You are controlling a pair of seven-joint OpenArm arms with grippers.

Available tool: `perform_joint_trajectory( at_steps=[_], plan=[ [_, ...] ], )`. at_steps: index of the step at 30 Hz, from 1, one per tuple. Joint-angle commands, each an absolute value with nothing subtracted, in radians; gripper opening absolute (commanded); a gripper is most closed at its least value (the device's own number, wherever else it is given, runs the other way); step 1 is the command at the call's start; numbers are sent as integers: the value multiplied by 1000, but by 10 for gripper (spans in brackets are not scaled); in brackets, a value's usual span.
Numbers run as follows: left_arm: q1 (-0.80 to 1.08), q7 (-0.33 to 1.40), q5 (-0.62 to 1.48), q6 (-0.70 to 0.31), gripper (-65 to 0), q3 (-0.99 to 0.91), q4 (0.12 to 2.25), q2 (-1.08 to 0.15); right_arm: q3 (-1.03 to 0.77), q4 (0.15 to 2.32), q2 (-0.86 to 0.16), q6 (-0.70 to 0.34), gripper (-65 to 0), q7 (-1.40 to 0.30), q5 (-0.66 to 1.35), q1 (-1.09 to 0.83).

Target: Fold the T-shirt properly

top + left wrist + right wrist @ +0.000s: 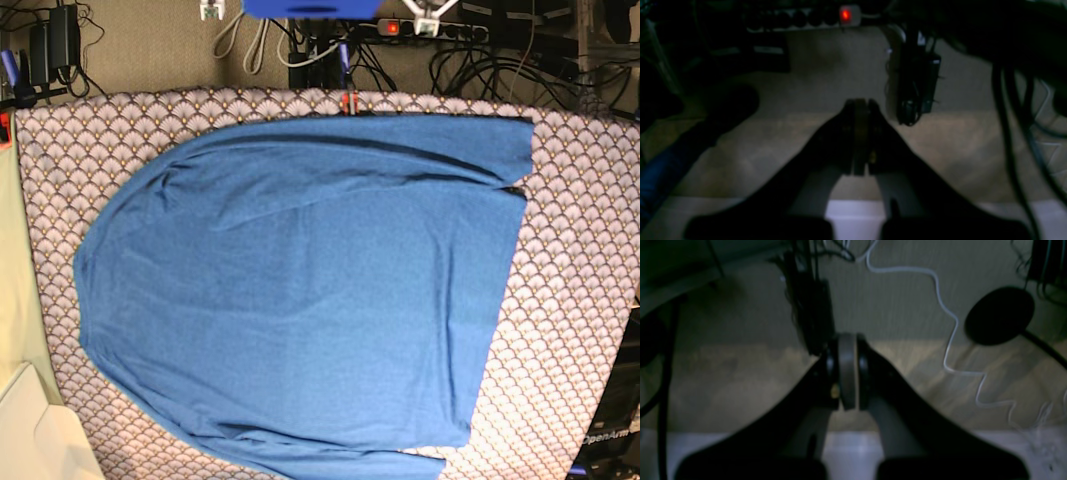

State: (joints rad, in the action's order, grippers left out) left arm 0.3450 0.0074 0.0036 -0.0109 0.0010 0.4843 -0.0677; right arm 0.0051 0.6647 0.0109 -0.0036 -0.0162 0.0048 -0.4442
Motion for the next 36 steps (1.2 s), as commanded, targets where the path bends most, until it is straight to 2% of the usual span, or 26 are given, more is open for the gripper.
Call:
perform_joint_trajectory(
  at_steps=[1,12,19,22,27,29,34,36],
  plan=[
    [384,7,1,-10,-648,1,533,-81,4,723,-5,-12,-643,-10,5,-490],
    [722,7,1,-10,-648,-2,1176,-153,-2,1454,-38,-12,-643,-10,5,-862],
    [903,7,2,-10,-646,-2,1549,-171,-27,1784,-61,-12,-641,-25,4,-1010],
    [961,7,2,-10,-645,-38,1658,-180,-28,1906,-62,-12,-613,-91,4,-1041],
    [1044,7,2,-12,-640,-114,1853,-179,-39,2014,-62,-12,-525,-150,4,-1036],
    [1066,7,25,-13,-590,-145,1922,-182,-38,2015,-64,-12,-498,-157,4,-1013],
    [1061,8,222,-13,-356,-248,1977,-183,-38,2017,-64,-12,-465,-157,4,-970],
    [1040,8,277,-13,-299,-288,1963,-183,-38,2017,-65,-12,-460,-157,4,-946]
  ],
)
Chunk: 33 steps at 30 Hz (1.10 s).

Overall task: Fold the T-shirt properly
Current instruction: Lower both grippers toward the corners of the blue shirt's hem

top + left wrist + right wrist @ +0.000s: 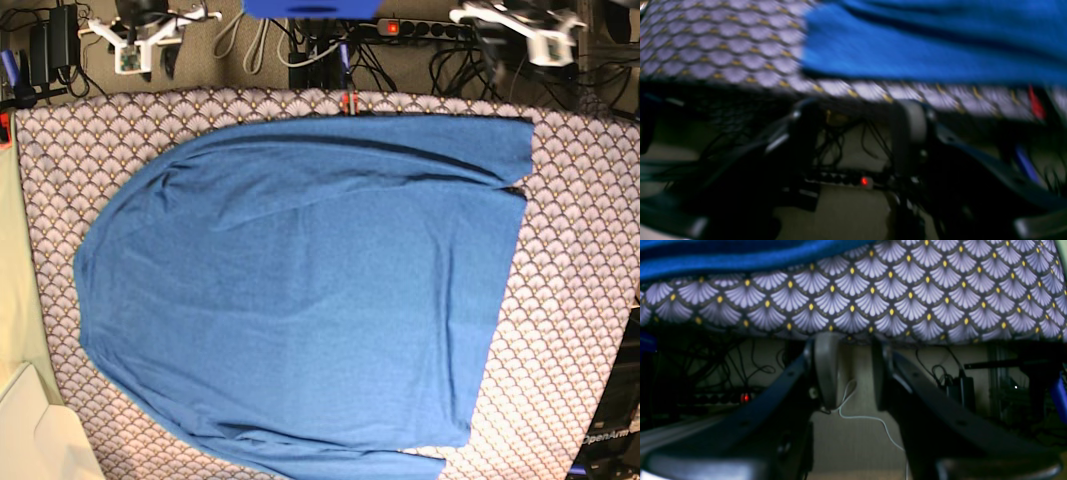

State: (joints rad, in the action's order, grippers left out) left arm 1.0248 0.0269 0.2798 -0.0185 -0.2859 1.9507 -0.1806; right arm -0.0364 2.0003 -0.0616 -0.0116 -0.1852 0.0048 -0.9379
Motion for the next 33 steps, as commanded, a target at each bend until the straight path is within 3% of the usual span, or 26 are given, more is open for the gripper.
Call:
perform_joint_trajectory(
  at_steps=[1,18,33],
  plan=[
    [1018,8,295,-13,-285,-300,1956,-185,-35,2017,-65,-13,-456,-157,4,-937],
    [765,8,306,-13,-279,-317,1690,-202,-31,2012,-94,-13,-456,-223,1,-816],
    [659,8,308,-13,-279,-334,1600,-199,-31,2011,-111,-13,-457,-298,1,-774]
  ],
)
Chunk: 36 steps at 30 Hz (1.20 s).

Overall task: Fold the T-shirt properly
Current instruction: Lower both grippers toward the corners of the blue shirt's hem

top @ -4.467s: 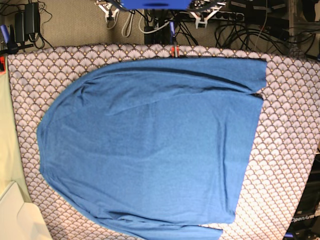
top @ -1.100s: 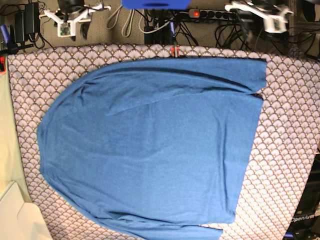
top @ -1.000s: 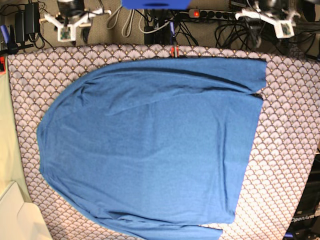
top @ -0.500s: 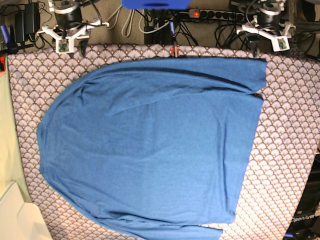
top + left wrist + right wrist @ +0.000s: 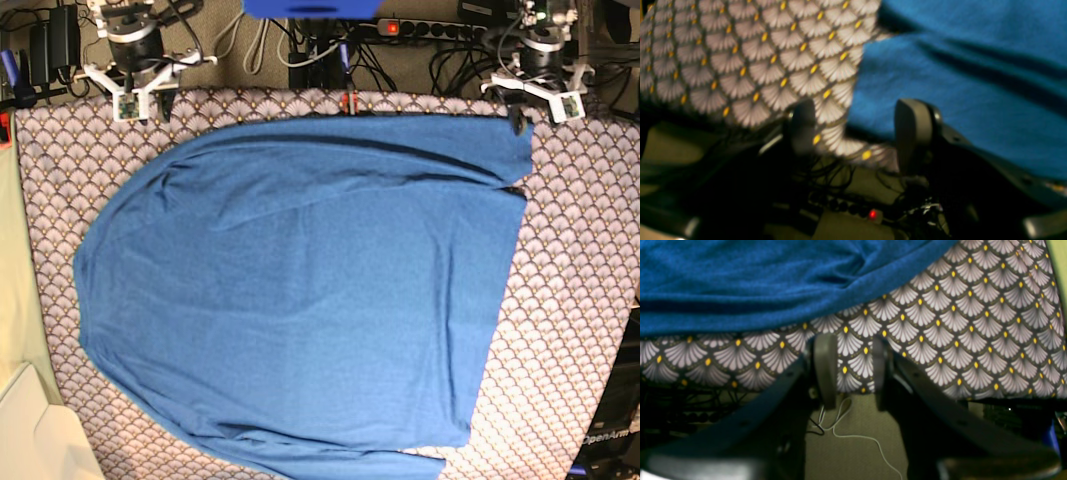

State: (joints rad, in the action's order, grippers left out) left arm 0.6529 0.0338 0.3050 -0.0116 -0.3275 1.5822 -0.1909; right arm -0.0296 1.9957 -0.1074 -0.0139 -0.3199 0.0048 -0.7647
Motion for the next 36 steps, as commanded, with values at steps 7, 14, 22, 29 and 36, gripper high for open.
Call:
perform_joint_trajectory(
  at_steps=[7,14,22,29,36],
  plan=[
    [628,8,308,-13,-279,-334,1537,-185,-36,2011,-113,-13,-457,-298,1,-776],
    [608,7,308,-13,-280,-331,1526,-170,-36,2011,-113,-13,-457,-298,1,-777],
    [607,8,308,-13,-435,-326,1526,-163,-36,2011,-113,-13,-457,-298,1,-779],
    [607,8,308,-13,-650,-326,1526,-163,-36,2011,-113,-13,-458,-298,1,-779],
    [608,4,308,-13,-646,-331,1537,-163,-36,2011,-113,-13,-457,-298,1,-779]
  ],
)
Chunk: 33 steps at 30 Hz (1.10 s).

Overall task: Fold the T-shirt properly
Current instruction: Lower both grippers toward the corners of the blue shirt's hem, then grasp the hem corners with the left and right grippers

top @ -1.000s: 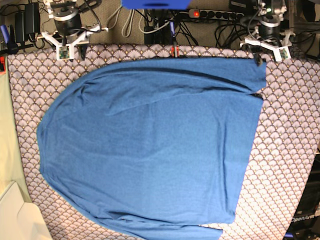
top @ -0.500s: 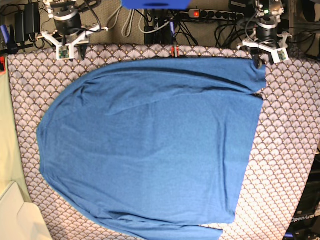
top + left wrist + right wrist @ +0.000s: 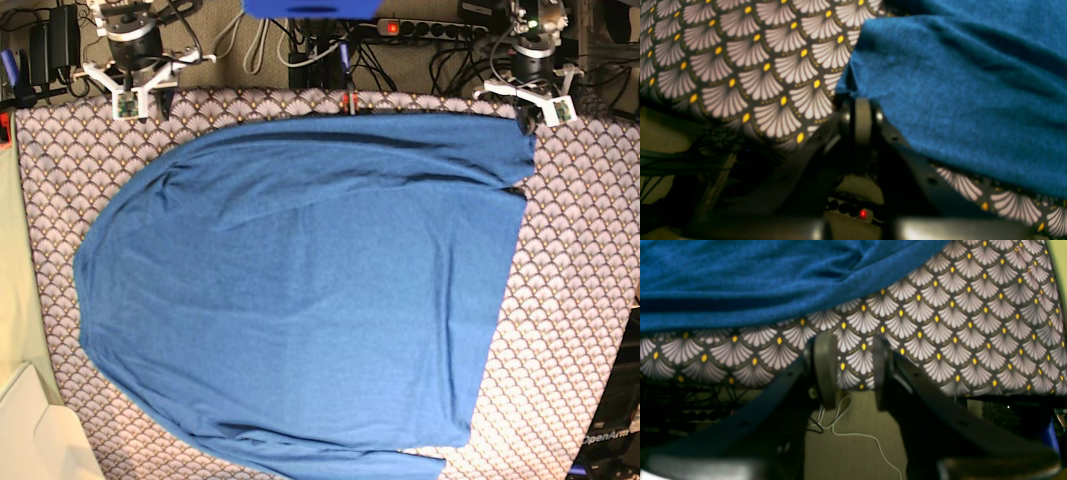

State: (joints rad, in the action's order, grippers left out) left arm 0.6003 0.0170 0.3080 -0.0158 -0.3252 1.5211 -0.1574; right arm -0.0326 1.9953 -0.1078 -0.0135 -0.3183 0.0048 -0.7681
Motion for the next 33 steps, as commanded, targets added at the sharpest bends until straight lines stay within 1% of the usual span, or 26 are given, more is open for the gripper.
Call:
perform_joint_trajectory(
  at_steps=[1,6,11,15,17,22,25,27,33],
  plan=[
    [608,4,308,-13,-646,-332,1537,-163,-36,2011,-113,-13,-457,-298,1,-779],
    [611,2,308,-13,-646,-332,1546,-163,-30,2011,-114,-16,-456,-298,1,-773],
    [619,8,308,-13,-646,-332,1598,-163,-36,2005,-116,-125,-456,-300,1,-725],
    [621,8,308,-13,-646,-332,1600,-163,-38,1974,-114,-133,-456,-306,1,-673],
    [622,8,308,-13,-646,-331,1601,-163,-38,1965,-117,-134,-456,-355,1,-638],
    [622,8,308,-13,-646,-328,1603,-163,-33,1959,-119,-137,-456,-579,1,-513],
    [622,8,308,-13,-646,-328,1603,-163,-36,1959,-117,-137,-455,-676,1,-456],
    [622,8,308,-13,-646,-328,1603,-163,-38,1959,-116,-137,-444,-702,1,-430],
    [622,8,308,-13,-646,-331,1603,-163,-39,1945,-114,-137,-374,-704,4,-417]
  ],
)
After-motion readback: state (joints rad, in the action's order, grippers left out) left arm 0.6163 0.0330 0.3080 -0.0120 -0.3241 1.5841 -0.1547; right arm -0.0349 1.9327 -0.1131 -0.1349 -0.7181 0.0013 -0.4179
